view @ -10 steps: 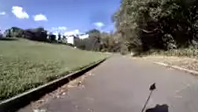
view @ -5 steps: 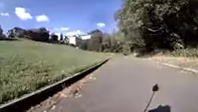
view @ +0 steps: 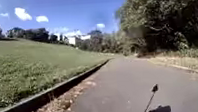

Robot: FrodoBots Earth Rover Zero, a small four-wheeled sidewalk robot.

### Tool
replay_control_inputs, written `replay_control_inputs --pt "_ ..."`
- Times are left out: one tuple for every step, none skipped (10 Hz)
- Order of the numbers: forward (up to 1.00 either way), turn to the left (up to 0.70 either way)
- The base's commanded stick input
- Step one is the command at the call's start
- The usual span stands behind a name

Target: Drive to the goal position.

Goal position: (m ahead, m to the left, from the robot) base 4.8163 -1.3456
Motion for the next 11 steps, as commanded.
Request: replay_control_inputs --pt "1.00 -0.40" --pt "1.00 -0.40" --pt "1.00 -0.33" --pt "1.00 -0.27" --pt "1.00 -0.16" --pt "1.00 -0.05" --pt "1.00 0.00" --pt "1.00 0.00" --pt "1.00 0.00" --pt "1.00 0.00" --pt "1.00 0.00"
